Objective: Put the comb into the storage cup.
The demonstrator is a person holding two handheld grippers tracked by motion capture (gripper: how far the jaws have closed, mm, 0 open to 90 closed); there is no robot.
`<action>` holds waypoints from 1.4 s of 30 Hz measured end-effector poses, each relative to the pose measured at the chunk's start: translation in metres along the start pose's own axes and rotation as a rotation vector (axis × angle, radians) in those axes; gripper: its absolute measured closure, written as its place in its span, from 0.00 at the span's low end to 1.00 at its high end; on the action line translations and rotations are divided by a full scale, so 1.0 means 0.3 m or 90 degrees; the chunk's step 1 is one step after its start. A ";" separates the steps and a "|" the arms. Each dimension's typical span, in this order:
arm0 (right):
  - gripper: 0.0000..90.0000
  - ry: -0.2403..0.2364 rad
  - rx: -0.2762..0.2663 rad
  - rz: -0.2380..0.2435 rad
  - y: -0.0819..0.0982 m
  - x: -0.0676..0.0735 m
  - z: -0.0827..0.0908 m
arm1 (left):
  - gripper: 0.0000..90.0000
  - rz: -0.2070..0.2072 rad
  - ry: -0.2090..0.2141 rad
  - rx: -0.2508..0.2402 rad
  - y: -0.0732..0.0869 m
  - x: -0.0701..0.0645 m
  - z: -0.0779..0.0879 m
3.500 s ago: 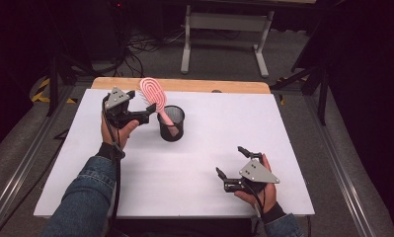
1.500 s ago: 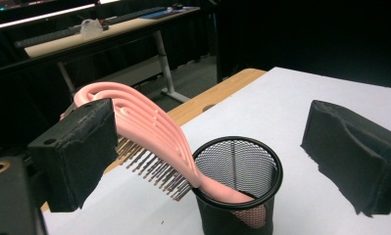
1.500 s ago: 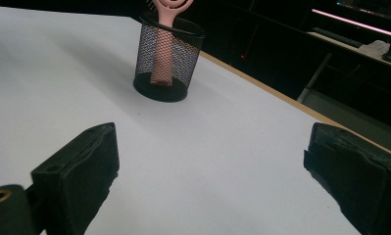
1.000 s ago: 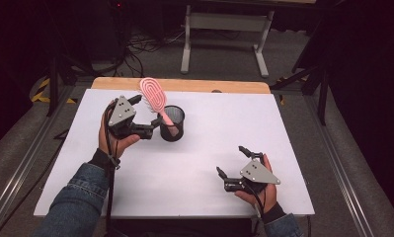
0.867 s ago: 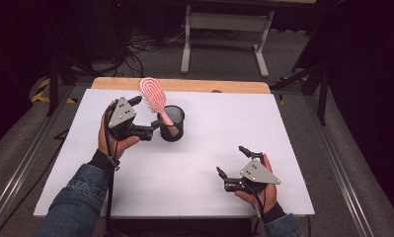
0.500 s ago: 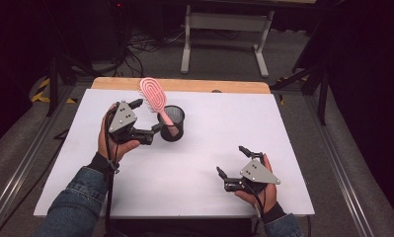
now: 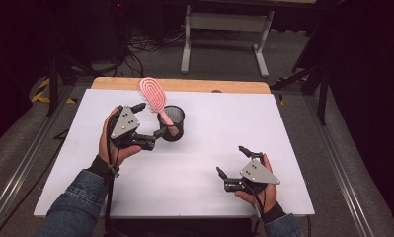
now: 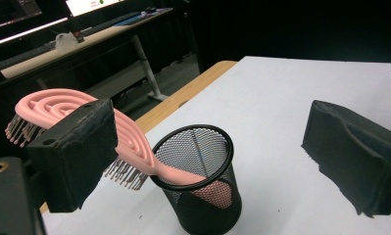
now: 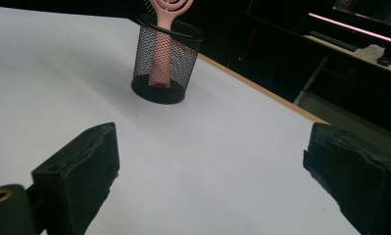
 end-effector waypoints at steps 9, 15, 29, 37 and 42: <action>0.07 -0.002 0.000 0.000 0.000 0.001 0.000 | 0.08 -0.002 0.008 0.005 0.012 -0.017 0.011; 0.07 -0.003 0.001 -0.001 0.000 0.002 -0.001 | 0.08 -0.009 0.017 0.010 0.020 -0.031 0.021; 0.07 -0.002 0.000 -0.002 0.000 -0.001 0.000 | 0.08 -0.031 0.045 0.011 0.013 -0.078 0.040; 0.07 0.000 0.000 -0.001 0.000 -0.002 0.001 | 0.08 -0.042 0.058 0.016 0.028 -0.105 0.063; 0.07 0.000 0.001 -0.001 0.000 -0.002 0.001 | 0.07 -0.047 0.060 0.020 0.040 -0.117 0.081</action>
Point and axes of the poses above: each handheld gripper's, and its own axes: z roughly backward along the jaws, y roughly out of its underside, x roughly to its left, the point moved 7 cm from there along -z, roughly forward along the jaws, and after that the axes turned 11 degrees about -x, right-handed, at the moved point
